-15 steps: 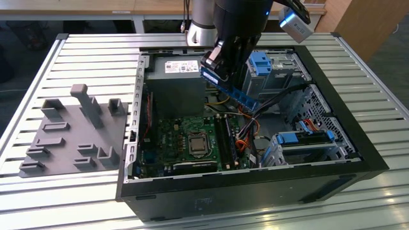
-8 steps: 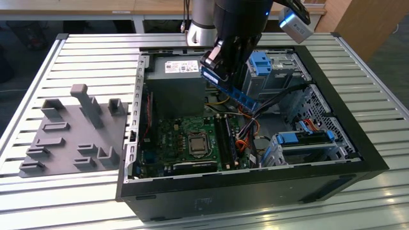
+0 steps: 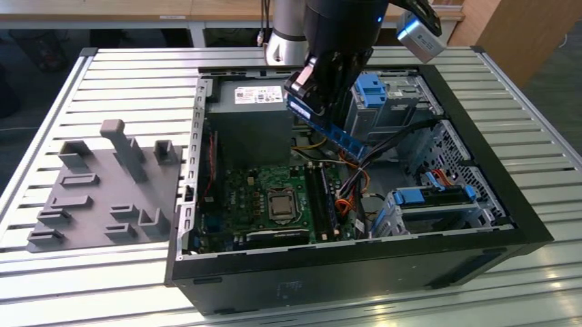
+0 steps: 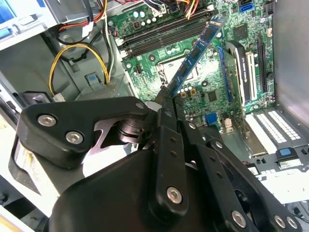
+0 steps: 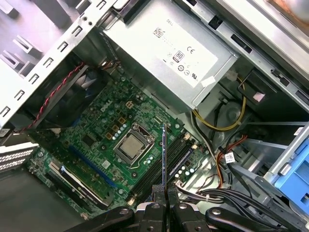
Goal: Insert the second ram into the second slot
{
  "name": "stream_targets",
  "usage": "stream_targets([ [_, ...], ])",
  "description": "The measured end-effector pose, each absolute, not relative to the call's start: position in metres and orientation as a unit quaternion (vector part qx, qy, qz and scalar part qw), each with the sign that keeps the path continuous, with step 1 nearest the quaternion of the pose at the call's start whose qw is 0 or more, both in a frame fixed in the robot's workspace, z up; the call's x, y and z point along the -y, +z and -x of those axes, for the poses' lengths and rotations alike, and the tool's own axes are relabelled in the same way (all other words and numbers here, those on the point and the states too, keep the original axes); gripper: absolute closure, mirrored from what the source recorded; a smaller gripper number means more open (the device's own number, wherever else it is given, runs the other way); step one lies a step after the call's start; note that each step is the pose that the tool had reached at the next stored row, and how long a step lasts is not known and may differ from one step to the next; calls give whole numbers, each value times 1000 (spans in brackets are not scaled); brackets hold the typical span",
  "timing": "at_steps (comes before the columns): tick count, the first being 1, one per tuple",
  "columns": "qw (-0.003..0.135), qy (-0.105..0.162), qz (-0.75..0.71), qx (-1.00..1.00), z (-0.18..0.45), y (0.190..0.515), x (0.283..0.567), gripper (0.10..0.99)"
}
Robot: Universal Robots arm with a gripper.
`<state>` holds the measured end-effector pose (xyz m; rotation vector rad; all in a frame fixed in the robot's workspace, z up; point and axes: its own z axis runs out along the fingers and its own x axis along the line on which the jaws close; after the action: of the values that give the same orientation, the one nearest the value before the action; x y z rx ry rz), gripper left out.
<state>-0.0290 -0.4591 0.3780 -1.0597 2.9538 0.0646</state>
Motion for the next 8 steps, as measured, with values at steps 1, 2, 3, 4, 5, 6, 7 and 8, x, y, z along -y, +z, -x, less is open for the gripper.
stream_targets([
  [1, 1, 21, 336, -941, 29, 378, 459, 953],
  [2, 1, 21, 335, -942, 29, 378, 459, 953],
  [3, 1, 21, 334, -942, 29, 378, 459, 953],
  [4, 1, 21, 333, -943, 29, 378, 459, 953],
  [5, 2, 21, 332, -943, 29, 378, 459, 953],
  [6, 2, 21, 331, -943, 29, 378, 459, 953],
  [7, 2, 21, 330, -944, 29, 378, 459, 953],
  [8, 2, 21, 329, -944, 29, 378, 459, 953],
])
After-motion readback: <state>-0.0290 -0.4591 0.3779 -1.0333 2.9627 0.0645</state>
